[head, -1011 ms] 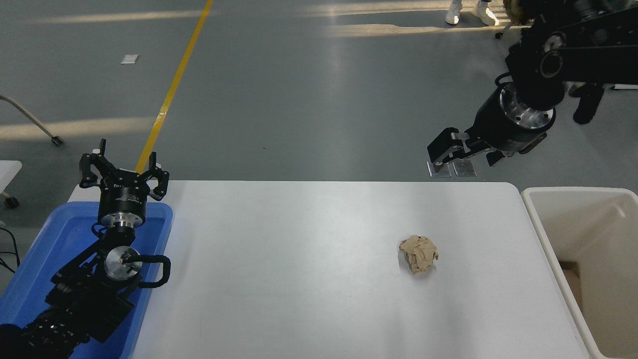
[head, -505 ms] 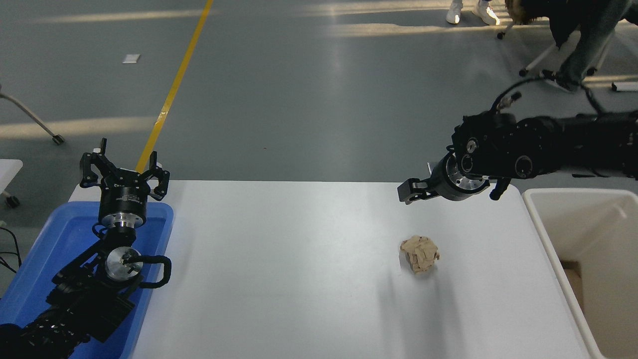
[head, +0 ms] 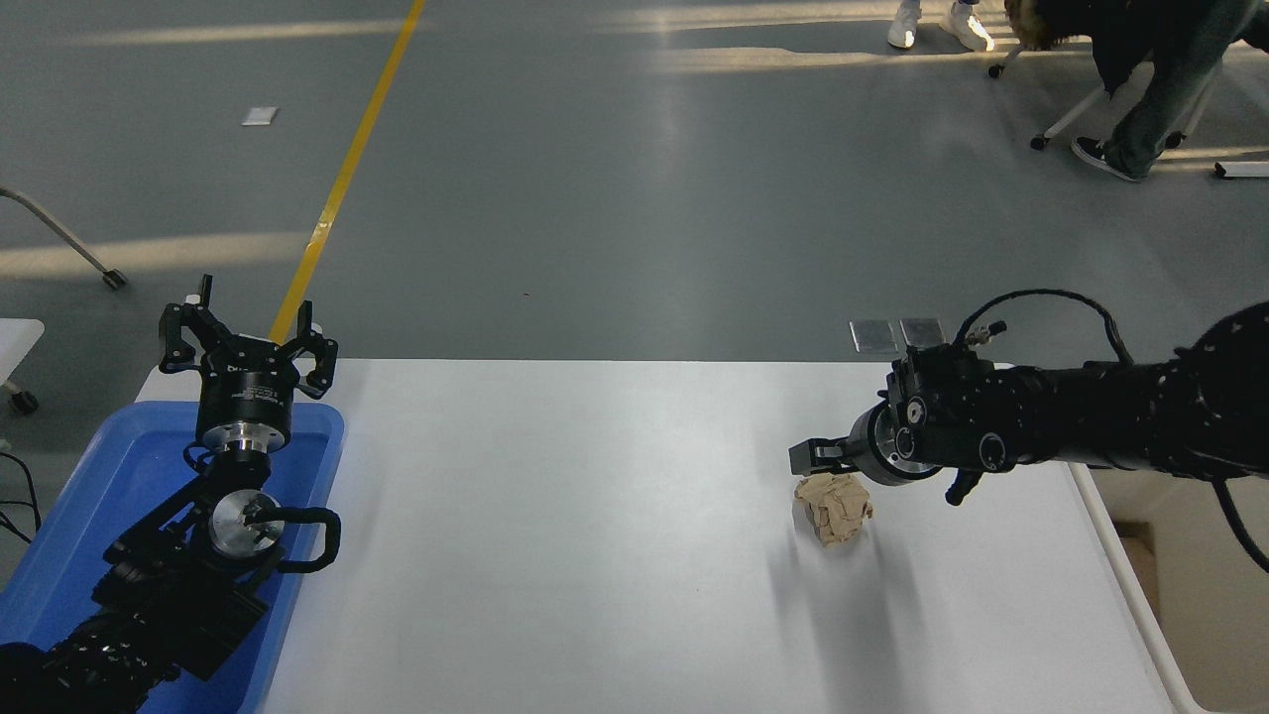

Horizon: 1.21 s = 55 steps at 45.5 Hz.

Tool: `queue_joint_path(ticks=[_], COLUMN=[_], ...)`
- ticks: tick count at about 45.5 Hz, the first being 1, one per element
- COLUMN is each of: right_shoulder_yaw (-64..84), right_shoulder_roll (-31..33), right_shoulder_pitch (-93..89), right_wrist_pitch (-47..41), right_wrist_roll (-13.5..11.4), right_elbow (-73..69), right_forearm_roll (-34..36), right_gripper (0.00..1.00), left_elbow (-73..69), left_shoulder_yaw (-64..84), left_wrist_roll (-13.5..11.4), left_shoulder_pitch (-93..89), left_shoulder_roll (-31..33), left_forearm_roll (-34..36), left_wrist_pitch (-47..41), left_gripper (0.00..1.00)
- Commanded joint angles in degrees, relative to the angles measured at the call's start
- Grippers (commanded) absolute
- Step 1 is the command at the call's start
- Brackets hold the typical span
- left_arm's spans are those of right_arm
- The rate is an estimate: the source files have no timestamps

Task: Pick up paper ball place in dustbin

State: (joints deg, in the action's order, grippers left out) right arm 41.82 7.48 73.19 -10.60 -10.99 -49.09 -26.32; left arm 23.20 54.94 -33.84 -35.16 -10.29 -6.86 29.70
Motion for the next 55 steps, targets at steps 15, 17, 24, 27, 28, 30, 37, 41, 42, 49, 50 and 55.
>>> queue_joint_path(ticks=[15, 17, 24, 27, 28, 30, 37, 41, 42, 49, 50, 55], right_shoulder_yaw=[-3.1, -3.1, -3.1, -3.1, -3.1, -3.1, -1.4, 0.0, 0.7, 8.4, 9.2, 14.3], right_shoulder_roll=[-2.0, -2.0, -2.2, -2.2, -2.2, -2.2, 1.8, 6.4, 7.4, 17.1, 18.5, 24.2], right_shoulder_pitch=[-7.7, -8.0, -8.2, -7.8, -7.5, -6.9, -0.4, 5.9, 7.7, 25.1, 27.9, 44.5], right_wrist_pitch=[2.3, 2.3, 2.3, 2.3, 2.1, 1.8, -0.8, -2.2, -2.5, -6.6, -7.2, -13.2], right_wrist_roll=[0.1, 0.1, 0.0, 0.0, 0.0, 0.0, 0.1, 0.0, 0.0, 0.2, 0.3, 2.1], right_elbow=[6.5, 6.7, 7.2, 7.5, 7.5, 7.3, 2.5, -3.6, -5.6, -21.1, -23.5, -34.0], right_forearm_roll=[-2.8, -2.8, -2.9, -2.8, -2.8, -2.7, -2.2, -1.6, -1.5, 0.5, 0.6, 1.0], right_gripper=[0.67, 0.55, 0.19, 0.00, 0.00, 0.00, 0.00, 0.00, 0.00, 0.00, 0.00, 0.00], left_elbow=[0.0, 0.0, 0.0, 0.0, 0.0, 0.0, 0.0, 0.0, 0.0, 0.0, 0.0, 0.0], left_shoulder_yaw=[0.0, 0.0, 0.0, 0.0, 0.0, 0.0, 0.0, 0.0, 0.0, 0.0, 0.0, 0.1], left_wrist_roll=[0.0, 0.0, 0.0, 0.0, 0.0, 0.0, 0.0, 0.0, 0.0, 0.0, 0.0, 0.0], left_shoulder_pitch=[0.0, 0.0, -0.1, 0.0, 0.0, 0.0, 0.0, 0.0, 0.0, 0.1, 0.1, 0.2], left_shoulder_roll=[-0.1, -0.1, -0.1, -0.1, 0.0, -0.1, -0.1, -0.1, -0.1, -0.1, -0.1, -0.2], left_forearm_roll=[-0.1, -0.1, -0.1, -0.1, -0.1, -0.1, 0.0, 0.0, 0.0, 0.0, 0.0, 0.0], left_wrist_pitch=[-0.1, -0.1, 0.0, -0.1, -0.1, 0.0, 0.0, 0.0, 0.0, 0.0, 0.0, 0.1], left_gripper=[0.99, 0.99, 0.99, 0.99, 0.99, 0.99, 0.99, 0.99, 0.99, 0.99, 0.99, 0.99])
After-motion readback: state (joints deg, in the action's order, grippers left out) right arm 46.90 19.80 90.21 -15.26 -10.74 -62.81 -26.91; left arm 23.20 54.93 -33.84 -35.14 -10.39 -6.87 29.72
